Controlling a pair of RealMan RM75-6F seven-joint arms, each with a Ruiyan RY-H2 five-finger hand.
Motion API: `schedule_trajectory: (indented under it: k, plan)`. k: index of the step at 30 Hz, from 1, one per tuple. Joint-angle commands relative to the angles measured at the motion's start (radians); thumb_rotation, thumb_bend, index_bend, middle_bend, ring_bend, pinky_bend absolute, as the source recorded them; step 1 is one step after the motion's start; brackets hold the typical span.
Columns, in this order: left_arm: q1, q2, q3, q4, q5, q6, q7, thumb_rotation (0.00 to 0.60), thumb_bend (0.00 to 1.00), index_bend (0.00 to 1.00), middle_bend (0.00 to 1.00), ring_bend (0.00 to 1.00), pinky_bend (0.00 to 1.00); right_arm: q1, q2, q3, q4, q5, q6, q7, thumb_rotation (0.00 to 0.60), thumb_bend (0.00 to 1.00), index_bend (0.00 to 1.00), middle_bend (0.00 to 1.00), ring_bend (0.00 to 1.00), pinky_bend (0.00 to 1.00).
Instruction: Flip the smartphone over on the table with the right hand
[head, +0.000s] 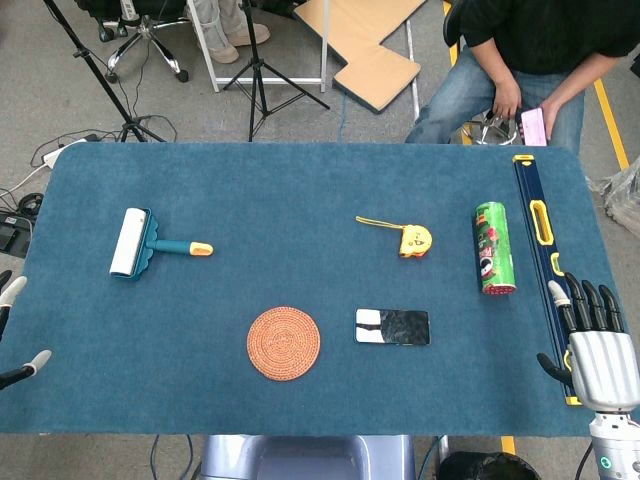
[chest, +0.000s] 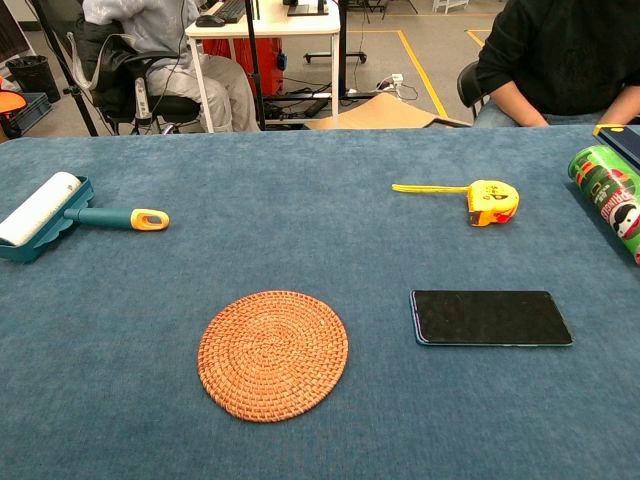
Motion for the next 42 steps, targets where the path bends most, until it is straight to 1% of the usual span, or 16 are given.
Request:
schedule_trajectory:
  k: [1, 8, 12, 15, 16, 20, 25, 27, 29, 31, 34, 38, 42]
  plan:
    - [0.0, 0.001, 0.0, -0.001, 0.0, 0.0, -0.002, 0.6, 0.0, 0.0, 0.0, 0.0, 0.0, 0.0, 0.0, -0.001, 0.0, -0.002, -0.001, -0.001, 0.6, 0.0, 0.05, 0.0, 0.0, 0.0]
    - [-0.002, 0.002, -0.002, -0.003, -0.011, -0.01, -0.006, 0.6, 0.0, 0.0, 0.0, 0.0, 0.0, 0.006, -0.007, -0.012, -0.001, 0.0, -0.026, -0.011, 0.6, 0.0, 0.05, 0.0, 0.0, 0.0]
    - [-0.007, -0.002, 0.001, -0.007, -0.005, -0.02, 0.01, 0.6, 0.0, 0.0, 0.0, 0.0, 0.0, 0.029, -0.019, -0.03, -0.001, 0.003, -0.091, -0.017, 0.6, 0.0, 0.05, 0.0, 0.0, 0.0]
    - [-0.008, -0.007, 0.001, -0.006, -0.005, -0.021, 0.025, 0.6, 0.0, 0.0, 0.0, 0.0, 0.0, 0.084, -0.036, -0.044, -0.01, 0.008, -0.206, -0.031, 0.6, 0.0, 0.06, 0.0, 0.0, 0.0]
    - [-0.009, -0.009, 0.0, -0.006, -0.008, -0.024, 0.027, 0.6, 0.0, 0.0, 0.0, 0.0, 0.0, 0.12, -0.044, -0.046, -0.018, 0.013, -0.271, -0.049, 0.6, 0.0, 0.06, 0.0, 0.0, 0.0]
    - [-0.012, -0.012, -0.007, -0.003, -0.026, -0.032, 0.03, 0.6, 0.0, 0.0, 0.0, 0.0, 0.0, 0.223, -0.073, -0.032, -0.048, 0.041, -0.434, -0.135, 0.6, 0.0, 0.08, 0.0, 0.0, 0.0]
    - [-0.02, -0.018, -0.019, 0.004, -0.064, -0.057, 0.036, 0.6, 0.0, 0.0, 0.0, 0.0, 0.0, 0.359, -0.145, 0.007, -0.059, 0.099, -0.614, -0.287, 0.6, 0.0, 0.13, 0.04, 0.0, 0.0]
    - [-0.026, -0.021, -0.025, 0.007, -0.081, -0.07, 0.039, 0.6, 0.0, 0.0, 0.0, 0.0, 0.0, 0.411, -0.182, 0.023, -0.05, 0.145, -0.68, -0.363, 0.6, 0.0, 0.14, 0.06, 0.0, 0.0]
    - [-0.034, -0.023, -0.033, 0.01, -0.1, -0.084, 0.045, 0.6, 0.0, 0.0, 0.0, 0.0, 0.0, 0.47, -0.23, 0.036, -0.039, 0.218, -0.743, -0.47, 0.6, 0.0, 0.15, 0.1, 0.0, 0.0]
    - [-0.037, -0.025, -0.038, 0.012, -0.111, -0.092, 0.047, 0.6, 0.0, 0.0, 0.0, 0.0, 0.0, 0.498, -0.257, 0.041, -0.033, 0.266, -0.766, -0.521, 0.6, 0.0, 0.16, 0.13, 0.0, 0.0]
    - [-0.046, -0.027, -0.045, 0.016, -0.131, -0.11, 0.048, 0.6, 0.0, 0.0, 0.0, 0.0, 0.0, 0.562, -0.321, 0.048, -0.004, 0.384, -0.787, -0.649, 0.6, 0.0, 0.17, 0.14, 0.0, 0.0]
    - [-0.053, -0.028, -0.049, 0.019, -0.146, -0.124, 0.049, 0.6, 0.0, 0.0, 0.0, 0.0, 0.0, 0.618, -0.374, 0.045, 0.012, 0.502, -0.761, -0.76, 0.6, 0.0, 0.17, 0.15, 0.0, 0.0]
    - [-0.055, -0.029, -0.049, 0.018, -0.148, -0.128, 0.051, 0.6, 0.0, 0.0, 0.0, 0.0, 0.0, 0.669, -0.427, 0.036, 0.042, 0.591, -0.722, -0.835, 0.6, 0.0, 0.18, 0.16, 0.0, 0.0]
